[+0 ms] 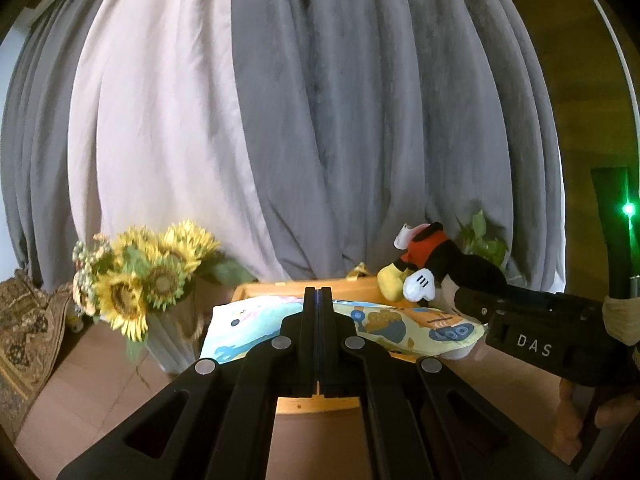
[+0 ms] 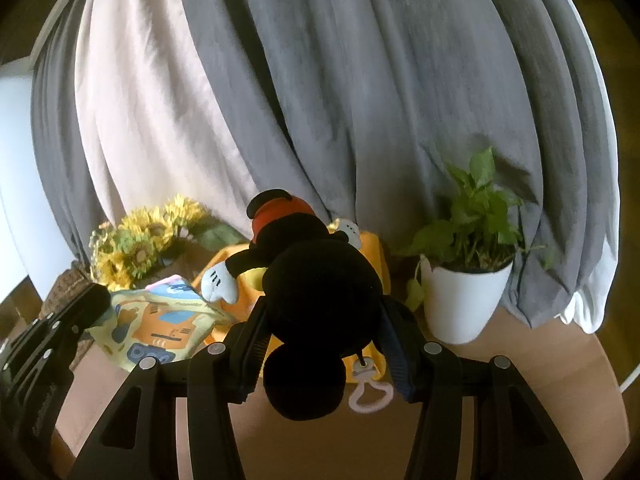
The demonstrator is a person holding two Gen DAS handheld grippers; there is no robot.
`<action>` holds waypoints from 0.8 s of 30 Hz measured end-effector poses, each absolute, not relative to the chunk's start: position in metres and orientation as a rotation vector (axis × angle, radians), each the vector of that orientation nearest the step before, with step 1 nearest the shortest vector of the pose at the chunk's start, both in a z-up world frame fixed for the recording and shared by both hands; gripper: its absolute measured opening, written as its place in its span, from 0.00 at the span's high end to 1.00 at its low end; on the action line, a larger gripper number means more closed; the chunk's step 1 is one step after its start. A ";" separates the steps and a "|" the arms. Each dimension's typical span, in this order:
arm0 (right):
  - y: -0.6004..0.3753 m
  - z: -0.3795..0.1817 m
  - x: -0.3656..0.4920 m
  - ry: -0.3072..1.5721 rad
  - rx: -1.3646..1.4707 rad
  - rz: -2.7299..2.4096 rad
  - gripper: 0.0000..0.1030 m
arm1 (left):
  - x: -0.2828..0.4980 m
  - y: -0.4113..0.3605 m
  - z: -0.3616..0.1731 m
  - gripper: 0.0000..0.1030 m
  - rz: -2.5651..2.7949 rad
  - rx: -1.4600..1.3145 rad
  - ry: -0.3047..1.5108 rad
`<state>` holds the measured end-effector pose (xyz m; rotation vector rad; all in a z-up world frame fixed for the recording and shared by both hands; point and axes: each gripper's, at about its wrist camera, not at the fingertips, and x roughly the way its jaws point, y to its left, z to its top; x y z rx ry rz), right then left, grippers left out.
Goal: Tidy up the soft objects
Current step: 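Lift the cloth book with the left gripper while the right gripper carries the Mickey plush over the crate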
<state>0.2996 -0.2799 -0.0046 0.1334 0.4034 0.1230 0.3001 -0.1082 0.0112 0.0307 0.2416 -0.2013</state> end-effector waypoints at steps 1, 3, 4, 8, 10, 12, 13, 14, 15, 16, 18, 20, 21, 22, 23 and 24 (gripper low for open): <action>-0.279 -0.003 0.301 0.399 0.133 0.122 0.49 | 0.304 -0.108 0.014 0.98 -0.204 0.036 0.231; -0.278 0.002 0.305 0.386 0.134 0.117 0.49 | 0.310 -0.108 0.017 0.98 -0.209 0.041 0.222; -0.277 0.003 0.306 0.383 0.134 0.116 0.49 | 0.313 -0.107 0.018 0.98 -0.212 0.040 0.218; -0.274 0.011 0.317 0.368 0.130 0.107 0.49 | 0.329 -0.105 0.023 0.98 -0.225 0.044 0.207; -0.274 0.014 0.322 0.362 0.130 0.099 0.49 | 0.336 -0.105 0.024 0.98 -0.231 0.048 0.205; -0.273 0.016 0.328 0.360 0.131 0.092 0.49 | 0.344 -0.106 0.026 0.98 -0.239 0.050 0.207; -0.273 0.018 0.331 0.359 0.135 0.087 0.49 | 0.347 -0.106 0.027 0.98 -0.242 0.052 0.208; -0.272 0.019 0.333 0.359 0.135 0.085 0.49 | 0.352 -0.106 0.028 0.98 -0.247 0.053 0.212; -0.272 0.021 0.336 0.359 0.134 0.081 0.49 | 0.357 -0.107 0.029 0.98 -0.249 0.052 0.216; -0.271 0.023 0.339 0.360 0.135 0.077 0.49 | 0.361 -0.107 0.030 0.98 -0.255 0.051 0.222; -0.271 0.025 0.344 0.364 0.135 0.072 0.49 | 0.369 -0.107 0.031 0.98 -0.258 0.051 0.230; -0.270 0.027 0.349 0.369 0.133 0.068 0.49 | 0.378 -0.108 0.032 0.98 -0.263 0.054 0.239; -0.269 0.028 0.351 0.370 0.134 0.069 0.49 | 0.381 -0.109 0.032 0.98 -0.265 0.055 0.243; -0.269 0.029 0.354 0.371 0.132 0.070 0.49 | 0.384 -0.110 0.031 0.98 -0.267 0.056 0.247; -0.268 0.030 0.357 0.373 0.129 0.068 0.49 | 0.388 -0.110 0.030 0.98 -0.268 0.058 0.254; -0.268 0.031 0.360 0.377 0.128 0.069 0.49 | 0.392 -0.111 0.030 0.98 -0.269 0.060 0.261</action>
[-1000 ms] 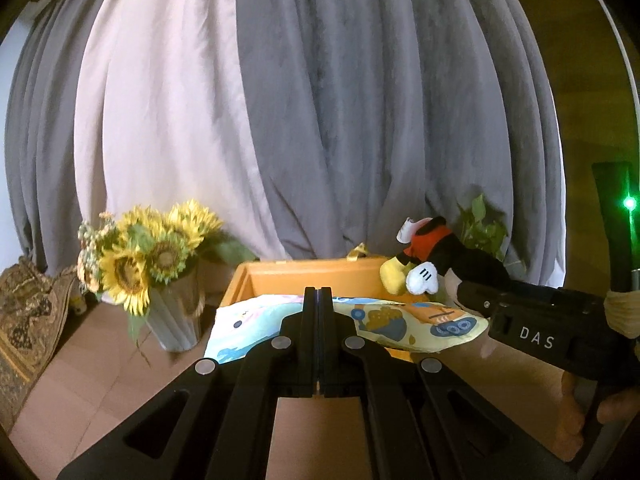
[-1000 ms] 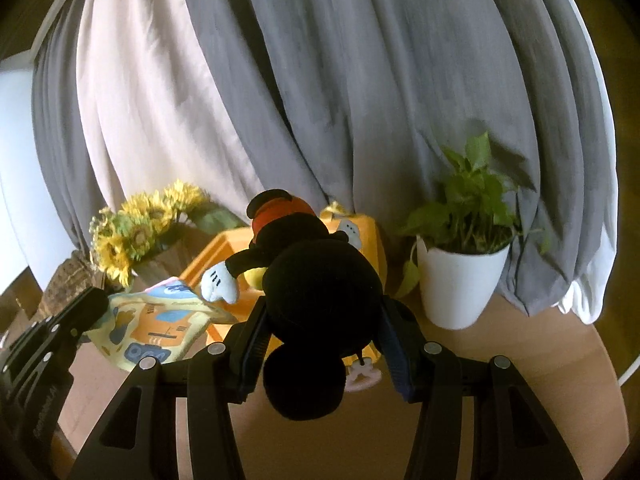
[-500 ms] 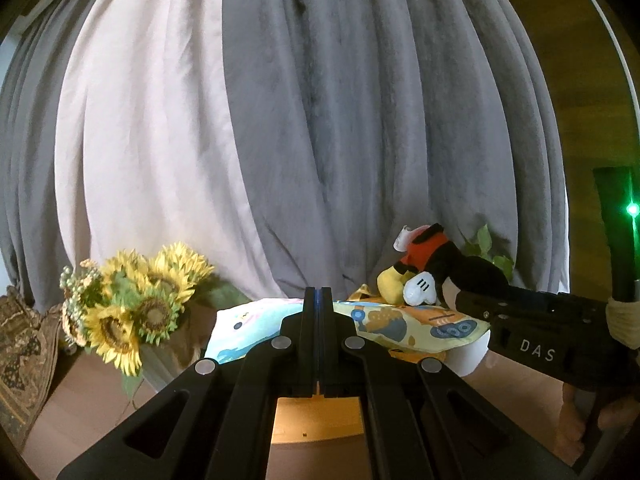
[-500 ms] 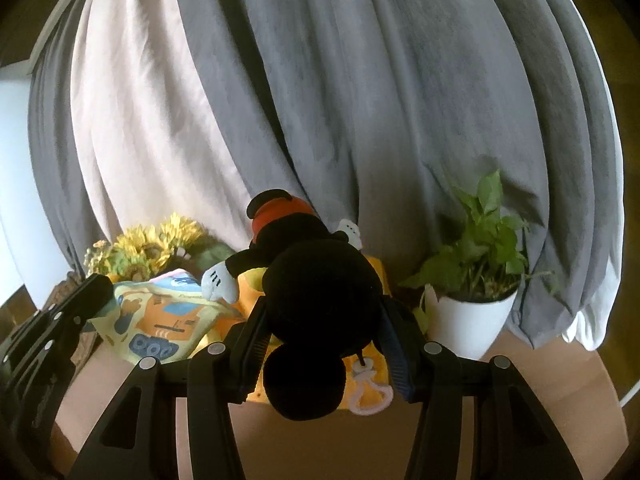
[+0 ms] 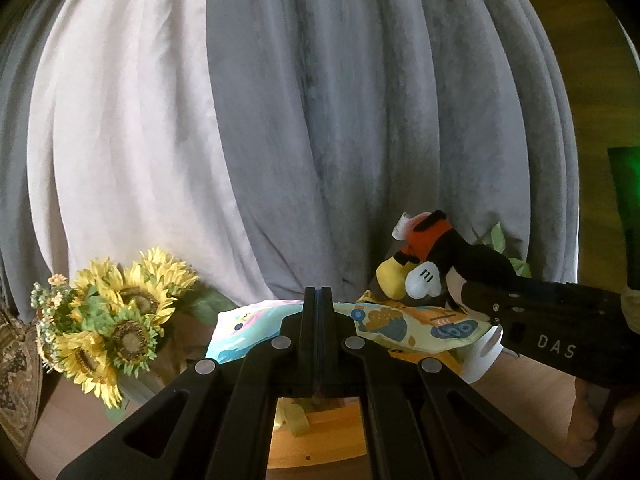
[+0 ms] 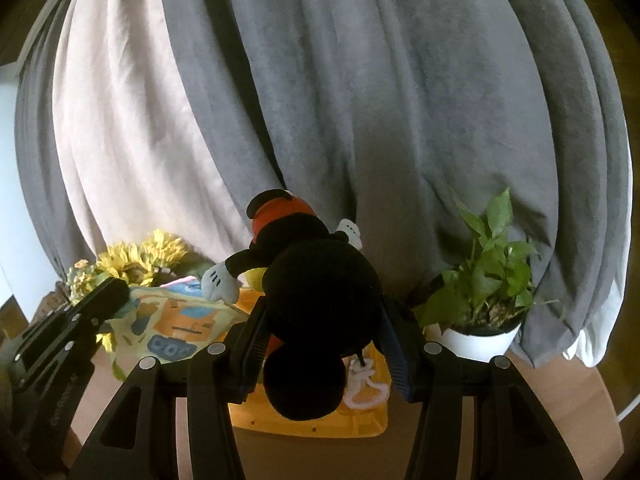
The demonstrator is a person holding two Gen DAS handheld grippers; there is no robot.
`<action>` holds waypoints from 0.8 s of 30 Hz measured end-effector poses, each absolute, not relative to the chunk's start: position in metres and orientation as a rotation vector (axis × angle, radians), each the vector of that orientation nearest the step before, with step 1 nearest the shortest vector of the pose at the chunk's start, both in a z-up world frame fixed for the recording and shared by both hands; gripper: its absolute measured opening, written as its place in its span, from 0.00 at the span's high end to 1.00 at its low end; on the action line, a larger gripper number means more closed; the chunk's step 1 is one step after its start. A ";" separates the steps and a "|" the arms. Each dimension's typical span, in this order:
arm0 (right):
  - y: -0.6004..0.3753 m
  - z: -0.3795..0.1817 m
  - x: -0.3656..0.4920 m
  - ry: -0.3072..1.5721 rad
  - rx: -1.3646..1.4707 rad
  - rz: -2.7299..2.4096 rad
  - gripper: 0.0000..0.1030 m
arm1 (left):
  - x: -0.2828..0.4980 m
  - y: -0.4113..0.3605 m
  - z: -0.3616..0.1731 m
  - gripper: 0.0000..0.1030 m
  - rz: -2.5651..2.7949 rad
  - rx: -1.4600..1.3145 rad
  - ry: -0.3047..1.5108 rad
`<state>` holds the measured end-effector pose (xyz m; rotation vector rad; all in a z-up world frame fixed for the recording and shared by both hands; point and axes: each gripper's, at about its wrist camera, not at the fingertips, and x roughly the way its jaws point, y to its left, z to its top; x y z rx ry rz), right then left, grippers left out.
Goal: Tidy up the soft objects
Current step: 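Lift the cloth book with the left gripper while the right gripper carries the Mickey plush over the crate, then open the left gripper over the crate while the right gripper releases the Mickey plush inside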
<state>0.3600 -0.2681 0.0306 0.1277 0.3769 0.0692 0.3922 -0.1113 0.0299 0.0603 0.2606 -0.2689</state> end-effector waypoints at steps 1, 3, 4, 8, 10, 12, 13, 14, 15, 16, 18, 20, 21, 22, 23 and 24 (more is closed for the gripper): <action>-0.269 0.031 0.363 0.381 0.128 0.072 0.49 | 0.397 -0.112 0.029 0.98 -0.271 0.063 0.268; -0.269 0.031 0.370 0.393 0.127 0.071 0.49 | 0.406 -0.115 0.027 0.98 -0.273 0.071 0.283; -0.269 0.031 0.374 0.398 0.127 0.073 0.49 | 0.410 -0.115 0.026 0.98 -0.272 0.074 0.287; -0.269 0.028 0.393 0.419 0.125 0.083 0.49 | 0.431 -0.121 0.016 0.98 -0.272 0.083 0.319; -0.269 0.025 0.400 0.430 0.123 0.088 0.49 | 0.438 -0.122 0.012 0.98 -0.269 0.086 0.328; -0.268 0.021 0.408 0.439 0.117 0.096 0.49 | 0.449 -0.125 0.004 0.98 -0.273 0.087 0.343; -0.268 0.019 0.412 0.444 0.115 0.099 0.49 | 0.453 -0.126 0.001 0.98 -0.271 0.089 0.348; -0.267 0.017 0.417 0.450 0.113 0.104 0.49 | 0.457 -0.127 -0.002 0.98 -0.270 0.095 0.354; -0.266 0.014 0.422 0.460 0.111 0.109 0.49 | 0.460 -0.129 -0.006 0.98 -0.269 0.098 0.359; -0.265 0.011 0.427 0.468 0.111 0.114 0.49 | 0.465 -0.129 -0.010 0.98 -0.268 0.099 0.369; -0.263 0.004 0.437 0.487 0.110 0.128 0.49 | 0.473 -0.130 -0.017 0.98 -0.267 0.102 0.381; -0.260 -0.002 0.445 0.505 0.110 0.141 0.49 | 0.481 -0.132 -0.024 0.98 -0.275 0.107 0.393; -0.258 -0.006 0.449 0.515 0.111 0.151 0.48 | 0.485 -0.133 -0.028 0.98 -0.282 0.109 0.402; -0.256 -0.011 0.453 0.527 0.112 0.163 0.48 | 0.490 -0.134 -0.034 0.97 -0.289 0.111 0.417; -0.254 -0.016 0.459 0.543 0.119 0.180 0.47 | 0.495 -0.135 -0.039 0.89 -0.295 0.119 0.434; -0.251 -0.021 0.464 0.558 0.121 0.200 0.45 | 0.500 -0.137 -0.046 0.73 -0.291 0.134 0.469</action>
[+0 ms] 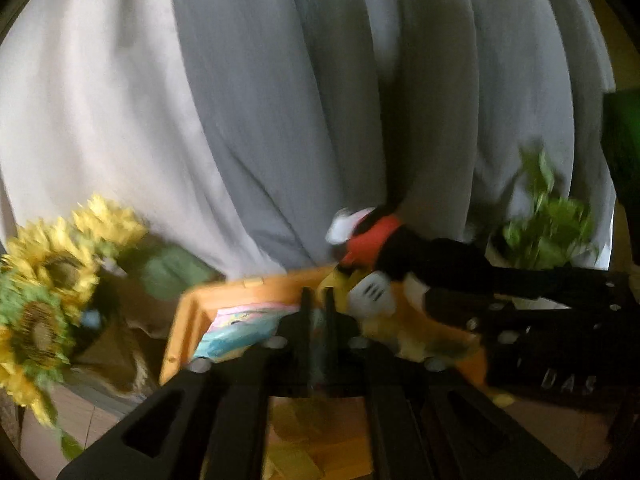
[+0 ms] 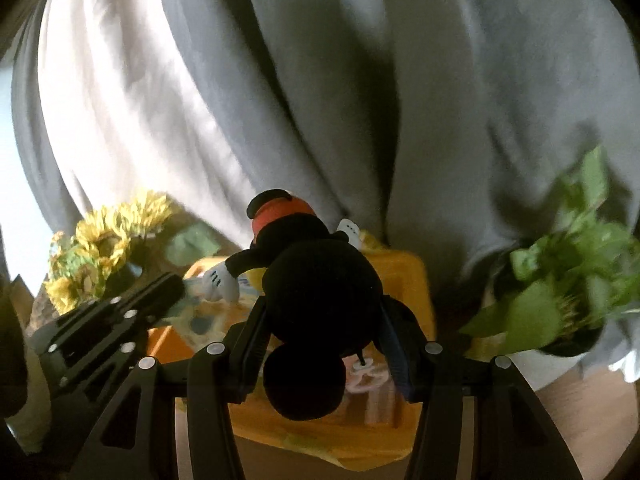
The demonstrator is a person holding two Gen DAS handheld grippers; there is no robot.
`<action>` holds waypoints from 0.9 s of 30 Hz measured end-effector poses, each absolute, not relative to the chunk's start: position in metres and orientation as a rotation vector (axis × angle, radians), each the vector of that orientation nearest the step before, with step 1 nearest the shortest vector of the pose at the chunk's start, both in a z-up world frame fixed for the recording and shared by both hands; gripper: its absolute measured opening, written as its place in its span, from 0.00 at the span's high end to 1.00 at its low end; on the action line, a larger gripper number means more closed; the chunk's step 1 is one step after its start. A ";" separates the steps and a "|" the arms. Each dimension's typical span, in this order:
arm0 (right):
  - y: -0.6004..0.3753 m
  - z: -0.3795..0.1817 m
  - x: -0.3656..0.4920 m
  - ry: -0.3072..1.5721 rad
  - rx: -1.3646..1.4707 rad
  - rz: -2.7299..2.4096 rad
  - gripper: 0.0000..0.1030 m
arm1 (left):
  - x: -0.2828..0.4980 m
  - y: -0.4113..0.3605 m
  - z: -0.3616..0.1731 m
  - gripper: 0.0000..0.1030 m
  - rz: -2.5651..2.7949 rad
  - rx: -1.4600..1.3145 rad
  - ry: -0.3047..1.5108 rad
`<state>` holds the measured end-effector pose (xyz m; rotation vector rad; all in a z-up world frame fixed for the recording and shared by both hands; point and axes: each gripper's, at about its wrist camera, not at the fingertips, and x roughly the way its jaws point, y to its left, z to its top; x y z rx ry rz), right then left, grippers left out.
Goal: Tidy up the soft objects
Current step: 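Open the left gripper over the crate while the right gripper releases the Mickey plush inside, then withdraw both open grippers up and away from the crate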
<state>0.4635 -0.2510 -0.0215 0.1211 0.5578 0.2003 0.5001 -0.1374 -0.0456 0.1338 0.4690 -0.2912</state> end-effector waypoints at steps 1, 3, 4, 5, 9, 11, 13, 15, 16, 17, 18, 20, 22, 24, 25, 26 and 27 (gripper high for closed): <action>-0.248 -0.027 0.469 0.581 0.113 0.223 0.42 | 0.506 -0.137 -0.051 0.65 -0.251 0.145 0.503; -0.244 -0.041 0.479 0.628 0.100 0.213 0.38 | 0.508 -0.131 -0.058 0.44 -0.221 0.140 0.534; -0.246 -0.046 0.482 0.641 0.106 0.193 0.33 | 0.506 -0.129 -0.060 0.44 -0.221 0.131 0.537; -0.249 -0.049 0.482 0.644 0.112 0.183 0.30 | 0.504 -0.127 -0.060 0.44 -0.214 0.129 0.538; -0.250 -0.051 0.479 0.646 0.113 0.176 0.29 | 0.495 -0.123 -0.057 0.42 -0.193 0.108 0.535; -0.250 -0.048 0.476 0.637 0.114 0.167 0.29 | 0.491 -0.119 -0.056 0.42 -0.182 0.090 0.539; -0.253 -0.045 0.473 0.633 0.118 0.156 0.29 | 0.487 -0.118 -0.052 0.42 -0.174 0.085 0.538; -0.255 -0.042 0.468 0.625 0.127 0.147 0.29 | 0.477 -0.115 -0.046 0.42 -0.166 0.093 0.525; -0.255 -0.040 0.465 0.622 0.124 0.142 0.29 | 0.472 -0.114 -0.042 0.42 -0.161 0.096 0.517; -0.254 -0.037 0.461 0.617 0.118 0.137 0.29 | 0.466 -0.113 -0.039 0.42 -0.159 0.098 0.511; -0.254 -0.034 0.456 0.609 0.114 0.136 0.29 | 0.460 -0.111 -0.036 0.42 -0.157 0.098 0.506; -0.253 -0.029 0.445 0.596 0.104 0.125 0.29 | 0.447 -0.106 -0.030 0.41 -0.152 0.093 0.492; -0.251 -0.023 0.432 0.580 0.100 0.119 0.29 | 0.433 -0.102 -0.024 0.39 -0.149 0.094 0.483; -0.249 -0.018 0.417 0.561 0.098 0.108 0.29 | 0.419 -0.097 -0.019 0.39 -0.138 0.098 0.473; -0.248 -0.017 0.410 0.555 0.101 0.106 0.29 | 0.409 -0.094 -0.016 0.38 -0.132 0.102 0.465; -0.247 -0.015 0.401 0.549 0.105 0.100 0.29 | 0.403 -0.091 -0.013 0.38 -0.127 0.105 0.458; -0.246 -0.013 0.393 0.541 0.108 0.095 0.29 | 0.396 -0.088 -0.011 0.38 -0.125 0.107 0.449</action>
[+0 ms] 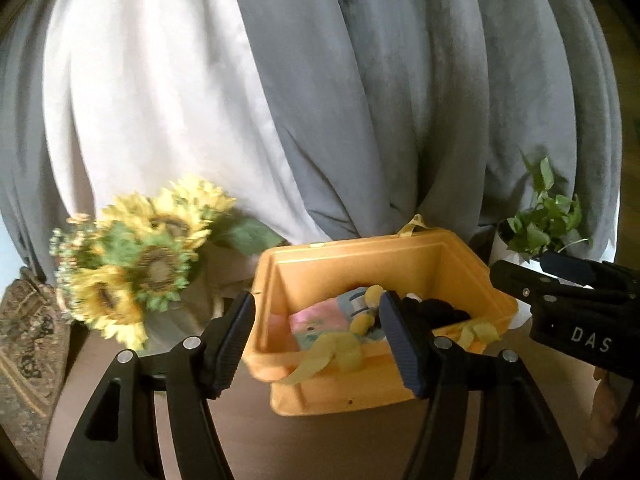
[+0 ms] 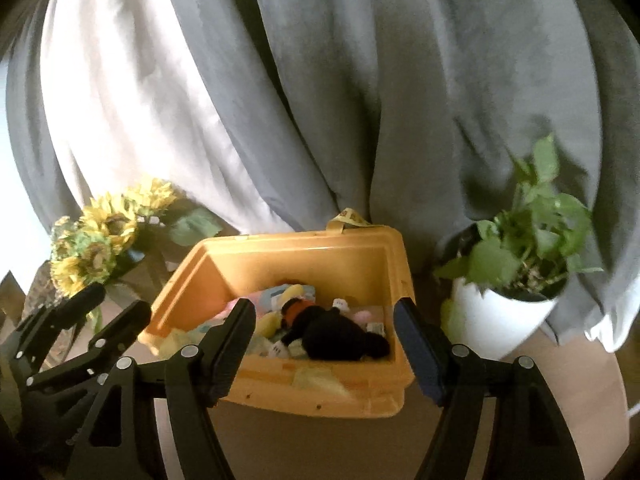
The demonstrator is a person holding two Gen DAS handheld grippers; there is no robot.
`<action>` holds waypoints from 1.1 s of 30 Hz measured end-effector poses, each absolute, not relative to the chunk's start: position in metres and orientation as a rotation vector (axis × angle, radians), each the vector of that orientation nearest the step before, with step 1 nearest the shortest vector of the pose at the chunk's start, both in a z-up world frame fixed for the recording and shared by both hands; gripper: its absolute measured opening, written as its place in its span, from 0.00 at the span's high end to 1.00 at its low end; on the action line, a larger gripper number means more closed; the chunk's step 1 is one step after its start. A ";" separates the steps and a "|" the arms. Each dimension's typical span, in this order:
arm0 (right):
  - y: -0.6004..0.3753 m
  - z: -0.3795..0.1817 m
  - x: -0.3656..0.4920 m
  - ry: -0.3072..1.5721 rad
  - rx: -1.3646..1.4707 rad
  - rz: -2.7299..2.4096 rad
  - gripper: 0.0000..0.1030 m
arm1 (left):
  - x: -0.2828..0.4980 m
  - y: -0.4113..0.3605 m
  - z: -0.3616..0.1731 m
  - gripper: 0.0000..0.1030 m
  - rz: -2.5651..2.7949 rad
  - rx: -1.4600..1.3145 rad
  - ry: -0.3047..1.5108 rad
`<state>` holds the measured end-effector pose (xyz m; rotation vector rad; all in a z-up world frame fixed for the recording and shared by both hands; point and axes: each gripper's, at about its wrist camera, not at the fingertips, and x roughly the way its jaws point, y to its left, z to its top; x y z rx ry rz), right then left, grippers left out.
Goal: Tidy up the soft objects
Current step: 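Withdraw both open grippers up and away from the crate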
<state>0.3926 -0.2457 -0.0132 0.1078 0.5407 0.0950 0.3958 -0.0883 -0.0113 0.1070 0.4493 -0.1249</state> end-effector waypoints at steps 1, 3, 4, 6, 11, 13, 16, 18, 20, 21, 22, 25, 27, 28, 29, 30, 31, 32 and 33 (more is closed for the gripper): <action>-0.244 -0.012 0.386 0.534 0.109 0.092 0.29 | 0.389 -0.085 -0.009 0.38 -0.122 0.108 0.443; -0.239 -0.010 0.371 0.521 0.113 0.081 0.29 | 0.372 -0.077 -0.005 0.36 -0.121 0.108 0.423; -0.236 -0.009 0.363 0.514 0.116 0.078 0.29 | 0.366 -0.073 -0.004 0.36 -0.120 0.108 0.418; -0.230 -0.009 0.346 0.500 0.119 0.059 0.29 | 0.350 -0.064 -0.001 0.35 -0.125 0.106 0.404; -0.212 -0.007 0.302 0.462 0.110 0.012 0.29 | 0.313 -0.042 0.002 0.26 -0.133 0.104 0.379; -0.206 -0.006 0.283 0.446 0.113 -0.011 0.28 | 0.299 -0.034 0.003 0.24 -0.142 0.105 0.376; -0.196 -0.006 0.256 0.434 0.114 -0.042 0.24 | 0.283 -0.027 0.004 0.17 -0.142 0.110 0.367; -0.191 -0.005 0.240 0.420 0.109 -0.060 0.20 | 0.271 -0.021 0.005 0.14 -0.147 0.103 0.362; -0.187 -0.005 0.227 0.421 0.113 -0.072 0.19 | 0.258 -0.016 0.005 0.11 -0.154 0.095 0.358; -0.186 -0.006 0.221 0.420 0.114 -0.077 0.17 | 0.254 -0.014 0.005 0.11 -0.153 0.093 0.356; -0.185 -0.005 0.213 0.419 0.109 -0.089 0.15 | 0.247 -0.012 0.005 0.10 -0.148 0.088 0.355; -0.184 -0.003 0.195 0.416 0.096 -0.106 0.14 | 0.230 -0.009 0.006 0.07 -0.138 0.077 0.349; -0.182 -0.001 0.184 0.409 0.078 -0.116 0.12 | 0.218 -0.008 0.007 0.06 -0.135 0.075 0.341; -0.182 0.000 0.177 0.404 0.070 -0.122 0.12 | 0.210 -0.008 0.008 0.06 -0.132 0.075 0.335; -0.182 0.000 0.173 0.402 0.069 -0.121 0.11 | 0.203 -0.008 0.008 0.06 -0.127 0.076 0.331; -0.182 0.001 0.167 0.398 0.069 -0.117 0.11 | 0.198 -0.007 0.009 0.05 -0.125 0.074 0.329; -0.182 0.002 0.161 0.396 0.068 -0.117 0.11 | 0.189 -0.007 0.010 0.05 -0.125 0.072 0.323; -0.183 0.002 0.155 0.397 0.066 -0.116 0.11 | 0.182 -0.007 0.010 0.04 -0.124 0.073 0.319; -0.183 0.003 0.149 0.399 0.065 -0.113 0.11 | 0.173 -0.007 0.010 0.03 -0.120 0.075 0.312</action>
